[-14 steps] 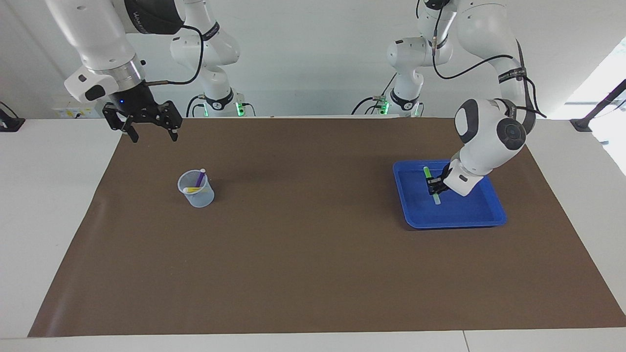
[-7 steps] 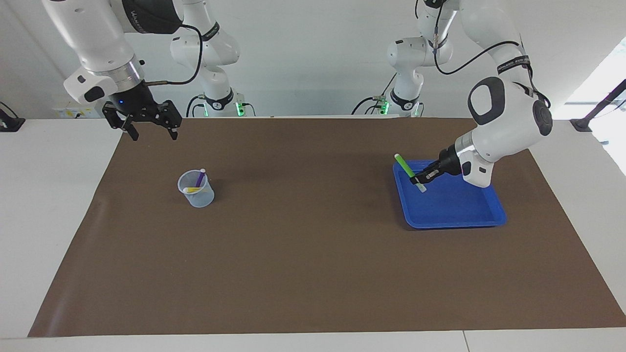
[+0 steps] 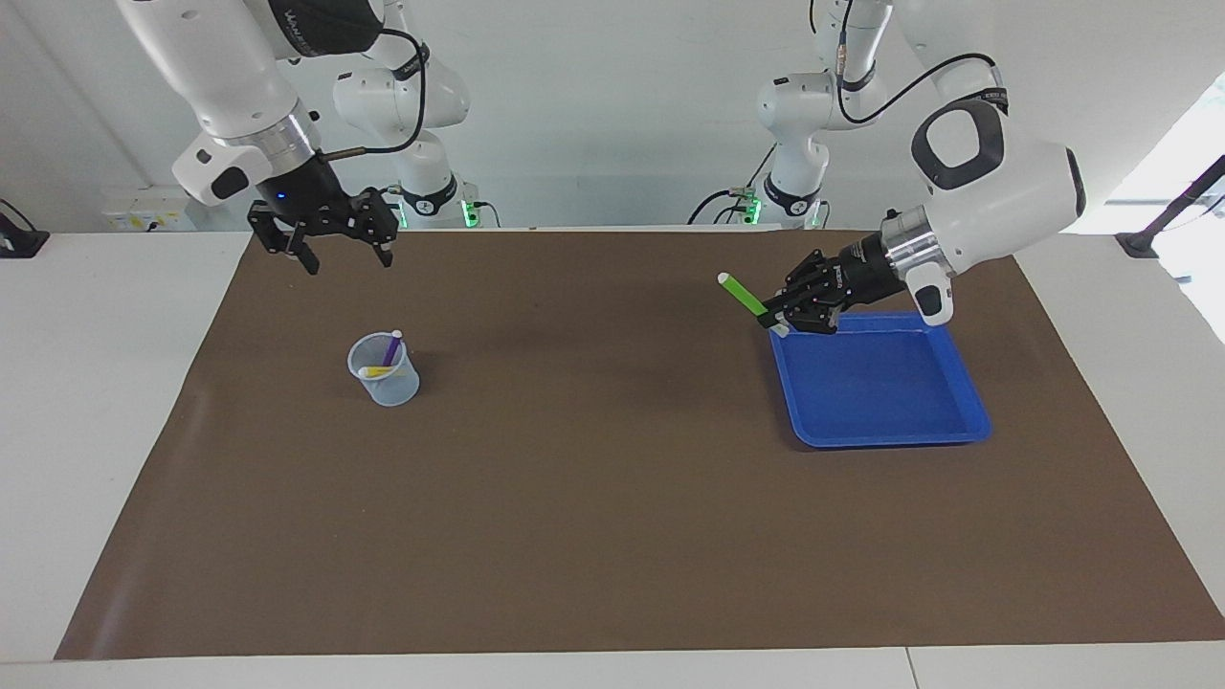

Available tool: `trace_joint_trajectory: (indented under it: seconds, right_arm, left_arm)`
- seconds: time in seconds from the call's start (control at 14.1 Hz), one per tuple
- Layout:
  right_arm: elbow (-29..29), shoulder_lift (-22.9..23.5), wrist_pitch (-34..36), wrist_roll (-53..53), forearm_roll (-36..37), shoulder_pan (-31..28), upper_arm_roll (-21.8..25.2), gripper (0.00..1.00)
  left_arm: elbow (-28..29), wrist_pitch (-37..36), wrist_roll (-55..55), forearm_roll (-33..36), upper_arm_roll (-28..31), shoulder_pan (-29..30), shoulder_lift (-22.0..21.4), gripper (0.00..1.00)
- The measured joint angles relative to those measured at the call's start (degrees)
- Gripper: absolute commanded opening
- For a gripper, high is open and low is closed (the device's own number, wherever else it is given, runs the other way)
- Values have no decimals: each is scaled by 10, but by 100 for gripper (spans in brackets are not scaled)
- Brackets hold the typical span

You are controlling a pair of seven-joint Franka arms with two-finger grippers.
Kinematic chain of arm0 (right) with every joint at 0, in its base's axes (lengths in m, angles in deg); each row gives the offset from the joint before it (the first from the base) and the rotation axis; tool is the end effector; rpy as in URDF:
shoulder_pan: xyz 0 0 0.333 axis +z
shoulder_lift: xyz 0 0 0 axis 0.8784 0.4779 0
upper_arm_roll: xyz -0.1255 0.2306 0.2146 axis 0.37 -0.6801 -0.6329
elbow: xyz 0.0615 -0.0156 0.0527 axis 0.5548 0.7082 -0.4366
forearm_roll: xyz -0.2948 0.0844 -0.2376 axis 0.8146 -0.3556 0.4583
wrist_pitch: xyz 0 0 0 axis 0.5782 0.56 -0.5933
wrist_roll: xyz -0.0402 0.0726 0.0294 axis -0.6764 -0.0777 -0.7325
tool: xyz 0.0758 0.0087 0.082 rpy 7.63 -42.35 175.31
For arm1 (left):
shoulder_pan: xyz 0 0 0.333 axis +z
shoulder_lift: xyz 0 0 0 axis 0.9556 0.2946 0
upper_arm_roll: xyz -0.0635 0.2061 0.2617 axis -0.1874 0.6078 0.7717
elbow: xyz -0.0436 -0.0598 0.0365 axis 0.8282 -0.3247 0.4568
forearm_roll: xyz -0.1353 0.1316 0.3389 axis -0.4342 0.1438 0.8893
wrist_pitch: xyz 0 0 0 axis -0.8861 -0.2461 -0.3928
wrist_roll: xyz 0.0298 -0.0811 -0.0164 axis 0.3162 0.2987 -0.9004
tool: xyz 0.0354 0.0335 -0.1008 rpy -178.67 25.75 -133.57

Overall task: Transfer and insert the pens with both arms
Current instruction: 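Lift the green pen with the left gripper while the right gripper approaches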

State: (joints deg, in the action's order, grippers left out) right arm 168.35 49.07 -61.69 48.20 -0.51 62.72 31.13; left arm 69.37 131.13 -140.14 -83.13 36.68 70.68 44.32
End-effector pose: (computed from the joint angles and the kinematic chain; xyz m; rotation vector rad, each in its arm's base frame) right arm 0.5401 0.0670 0.6404 -2.9161 0.0031 -0.0041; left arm 0.5684 -0.1781 0.5601 1.8573 1.5760 -0.7871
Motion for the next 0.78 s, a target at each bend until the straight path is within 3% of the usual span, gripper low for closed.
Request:
trace_joint_trajectory:
  seconds: [0.36,0.57,0.78]
  right_arm:
    - [1,1,-85,-56,-141,1,-33,100]
    - [13,2,-163,-126,-156,5,-102,100]
    - [20,2,-183,-151,-156,8,-139,100]
  left_arm:
    - [55,80,-90,-105,-2,-85,-48,0]
    - [123,177,-90,-182,-3,-149,-79,0]
    - [166,250,-90,-228,-4,-201,-97,0]
